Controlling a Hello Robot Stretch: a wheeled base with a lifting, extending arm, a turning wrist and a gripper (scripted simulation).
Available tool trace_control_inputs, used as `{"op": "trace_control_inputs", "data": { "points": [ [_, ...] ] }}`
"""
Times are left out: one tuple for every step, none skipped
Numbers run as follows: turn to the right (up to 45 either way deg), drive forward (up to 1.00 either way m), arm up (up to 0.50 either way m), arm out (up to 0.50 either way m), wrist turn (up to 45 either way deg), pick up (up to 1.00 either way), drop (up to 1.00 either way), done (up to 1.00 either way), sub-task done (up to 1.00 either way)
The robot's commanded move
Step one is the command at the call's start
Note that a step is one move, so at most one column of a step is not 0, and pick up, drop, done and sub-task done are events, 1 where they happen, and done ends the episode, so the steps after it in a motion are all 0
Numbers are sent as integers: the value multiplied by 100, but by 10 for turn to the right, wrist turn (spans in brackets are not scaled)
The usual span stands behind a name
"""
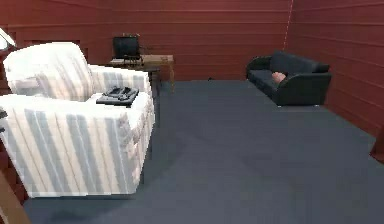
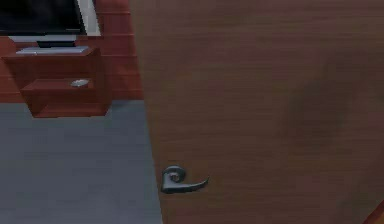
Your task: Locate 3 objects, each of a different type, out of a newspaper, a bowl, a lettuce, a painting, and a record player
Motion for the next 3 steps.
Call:
{"op": "trace_control_inputs", "data": {
  "points": [
    [0,100,0,0,0,0,0,0,0],
    [-120,0,0,0,0,0,0,0,0],
    [0,20,0,0,0,0,0,0,0]
  ]
}}
